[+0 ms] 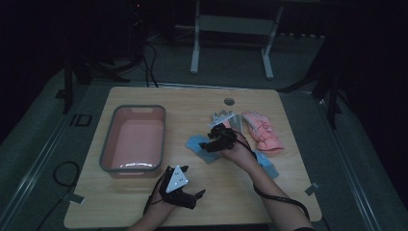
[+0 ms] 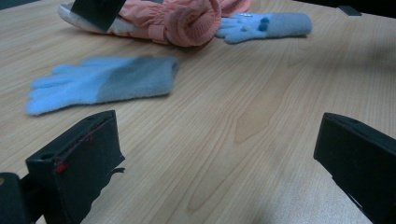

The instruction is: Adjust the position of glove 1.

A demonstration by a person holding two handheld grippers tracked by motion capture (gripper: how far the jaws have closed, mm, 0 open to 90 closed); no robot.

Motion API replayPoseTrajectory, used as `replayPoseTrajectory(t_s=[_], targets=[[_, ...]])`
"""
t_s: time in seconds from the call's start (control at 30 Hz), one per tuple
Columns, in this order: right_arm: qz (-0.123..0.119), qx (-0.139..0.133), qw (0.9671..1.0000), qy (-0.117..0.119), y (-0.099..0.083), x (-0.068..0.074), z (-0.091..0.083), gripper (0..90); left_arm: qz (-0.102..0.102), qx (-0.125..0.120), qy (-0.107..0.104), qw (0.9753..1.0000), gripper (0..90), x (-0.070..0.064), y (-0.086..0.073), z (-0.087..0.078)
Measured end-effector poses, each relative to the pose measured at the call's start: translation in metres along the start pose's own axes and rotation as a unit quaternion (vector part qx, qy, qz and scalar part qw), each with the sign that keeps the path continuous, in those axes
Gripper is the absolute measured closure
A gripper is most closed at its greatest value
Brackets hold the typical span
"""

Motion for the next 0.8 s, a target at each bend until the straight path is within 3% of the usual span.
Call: replayPoseTrajectory(t_s=[0.13,0.17,0.23,0.4,0.5,0.53,0.57,0.6,0.7,0.8], targets=[[-0.002,0.01,1.0,-0.001,0.001,0.0,0.013,45.5,-0.002,-0.001,-0.001,1.0,0.8,0.0,0.0,0.0],[-0.012,0.019,0.9997,-0.009,0.001,0.0,0.02,51.5,-0.002,-0.002,-0.001,1.0,0.8,0.0,0.0,-0.001],[-0.014,0.026,0.9993,-0.023,0.001,0.0,0.024,52.4,-0.001,-0.002,-0.001,1.0,0.8,0.0,0.0,0.0],[-0.01,0.076,0.9968,-0.026,0.0,-0.003,0.046,58.0,0.0,-0.001,-0.002,1.0,0.8,0.0,0.0,0.0],[-0.006,0.072,0.9971,-0.023,-0.001,-0.002,0.049,62.7,0.001,-0.001,-0.002,1.0,0.8,0.0,0.0,0.0],[-0.001,0.071,0.9971,-0.025,-0.001,-0.002,0.049,75.6,0.001,-0.001,-0.002,1.0,0.8,-0.001,0.0,0.0],[-0.001,0.071,0.9971,-0.025,-0.001,-0.002,0.049,75.6,0.001,-0.001,-0.002,1.0,0.8,-0.001,0.0,0.0],[0.006,0.068,0.9973,-0.029,-0.001,-0.001,0.05,81.7,0.001,0.0,-0.002,1.0,0.8,-0.001,0.0,0.0],[0.031,0.062,0.9974,-0.02,-0.003,0.002,0.048,84.5,0.0,0.0,-0.002,1.0,0.8,0.0,0.0,0.0],[0.038,0.04,0.9982,-0.022,-0.002,0.01,0.025,84.9,-0.001,0.001,-0.002,1.0,0.8,0.0,0.0,0.0]])
Point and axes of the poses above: each handheld gripper's, and its own axes: z roughly forward along the jaws, y roughly out of its top, x roughly to its left, the point moved 2 cm from there along z, roughly forward along the jaws, and after that the axes turned 9 degrees about x, right-handed, at the moved point
